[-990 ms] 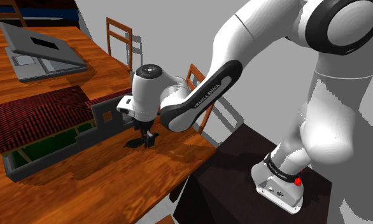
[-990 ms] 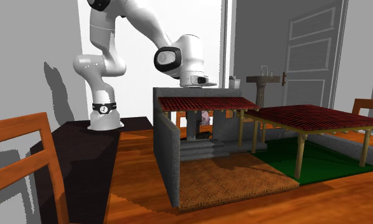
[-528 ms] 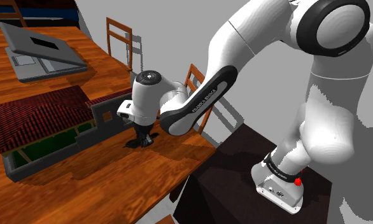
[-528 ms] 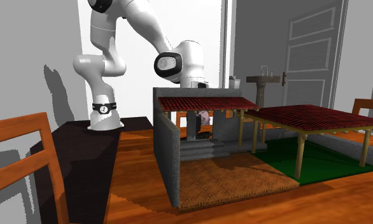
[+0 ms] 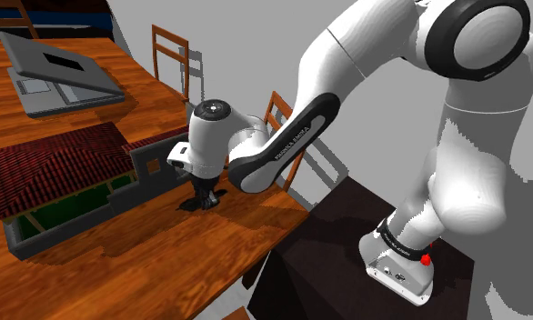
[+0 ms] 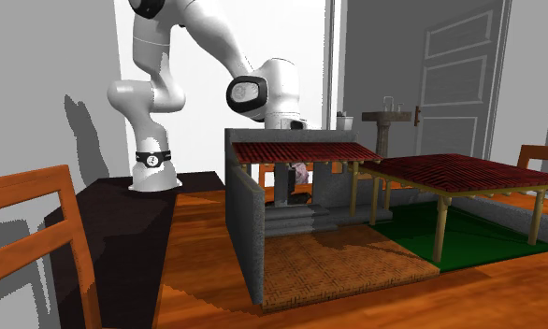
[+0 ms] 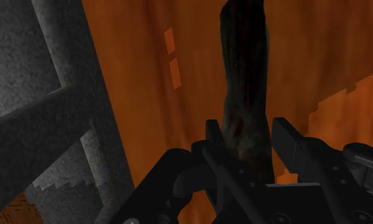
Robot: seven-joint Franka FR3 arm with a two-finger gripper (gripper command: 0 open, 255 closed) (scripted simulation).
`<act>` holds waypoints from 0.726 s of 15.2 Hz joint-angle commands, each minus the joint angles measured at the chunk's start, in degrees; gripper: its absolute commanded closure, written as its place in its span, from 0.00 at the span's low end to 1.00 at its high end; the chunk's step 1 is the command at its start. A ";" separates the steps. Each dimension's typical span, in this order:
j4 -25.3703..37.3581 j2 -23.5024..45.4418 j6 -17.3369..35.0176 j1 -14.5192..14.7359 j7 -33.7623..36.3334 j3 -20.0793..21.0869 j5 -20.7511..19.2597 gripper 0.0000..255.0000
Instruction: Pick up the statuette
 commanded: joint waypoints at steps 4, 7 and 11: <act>-0.41 -3.06 -2.50 -1.02 -1.72 1.43 2.11 1.00; -0.46 -4.97 -4.23 -1.61 -2.87 2.26 3.52 1.00; -0.34 -7.41 -6.60 -2.27 -4.38 3.23 5.39 1.00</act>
